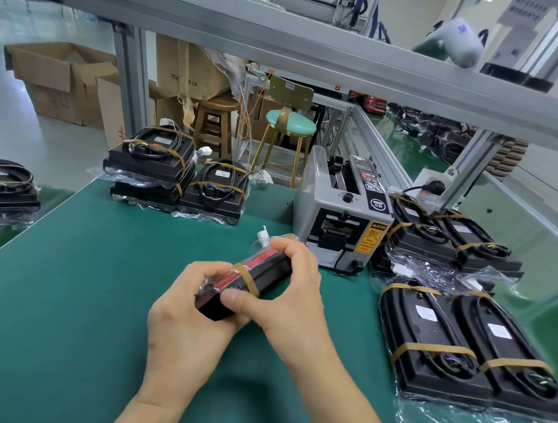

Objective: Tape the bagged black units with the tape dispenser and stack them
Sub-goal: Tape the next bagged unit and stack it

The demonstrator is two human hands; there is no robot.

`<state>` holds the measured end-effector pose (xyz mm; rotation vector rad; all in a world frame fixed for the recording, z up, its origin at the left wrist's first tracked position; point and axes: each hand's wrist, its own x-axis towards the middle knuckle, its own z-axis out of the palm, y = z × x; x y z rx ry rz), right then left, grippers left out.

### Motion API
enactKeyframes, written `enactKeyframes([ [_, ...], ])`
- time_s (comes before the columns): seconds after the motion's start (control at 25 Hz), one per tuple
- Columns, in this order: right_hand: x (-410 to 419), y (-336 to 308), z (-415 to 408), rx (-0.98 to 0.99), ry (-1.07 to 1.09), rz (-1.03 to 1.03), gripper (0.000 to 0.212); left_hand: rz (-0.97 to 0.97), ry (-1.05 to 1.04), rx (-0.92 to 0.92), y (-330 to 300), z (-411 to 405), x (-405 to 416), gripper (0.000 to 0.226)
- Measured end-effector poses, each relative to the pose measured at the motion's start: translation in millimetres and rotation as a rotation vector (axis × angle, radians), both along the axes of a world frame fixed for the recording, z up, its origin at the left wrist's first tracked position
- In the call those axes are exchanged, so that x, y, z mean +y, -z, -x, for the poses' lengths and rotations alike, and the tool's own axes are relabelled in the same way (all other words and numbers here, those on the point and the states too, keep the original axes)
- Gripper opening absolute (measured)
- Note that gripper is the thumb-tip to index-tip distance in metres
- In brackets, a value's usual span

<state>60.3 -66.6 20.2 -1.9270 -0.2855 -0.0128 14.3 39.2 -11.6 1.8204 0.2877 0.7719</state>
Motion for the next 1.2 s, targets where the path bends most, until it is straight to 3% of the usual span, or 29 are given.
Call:
enactKeyframes([
  [0.16,-25,0,-31,-0.003,0.094,-0.066,0.051,0.036,0.085,0.034,2,5,27,0.070],
  [0.28,-47,3,-45,0.137,-0.185,-0.052,0.060,0.149,0.205,0.070,3,8,58,0.075],
  [0.4,-50,12,-48,0.196,-0.319,-0.153,0.047,0.135,0.308,0.129,-8,9,68,0.077],
  [0.64,-52,14,-50,0.179,-0.315,-0.198,0.038,-0.448,0.282,0.106,-58,-2,48,0.053],
  [0.76,-53,14,-47,0.183,-0.324,-0.222,0.039,-0.668,0.294,0.263,-70,-30,22,0.034],
  [0.88,-52,14,-48,0.179,-0.339,-0.249,0.039,-0.648,0.268,0.365,-73,-46,18,0.008],
  [1.04,-51,16,-51,0.163,-0.370,-0.255,0.037,-0.772,0.169,0.302,-68,-48,12,0.012],
  [1.2,-50,18,-53,0.152,-0.397,-0.273,0.036,-0.684,0.381,0.255,-66,-44,27,0.007],
])
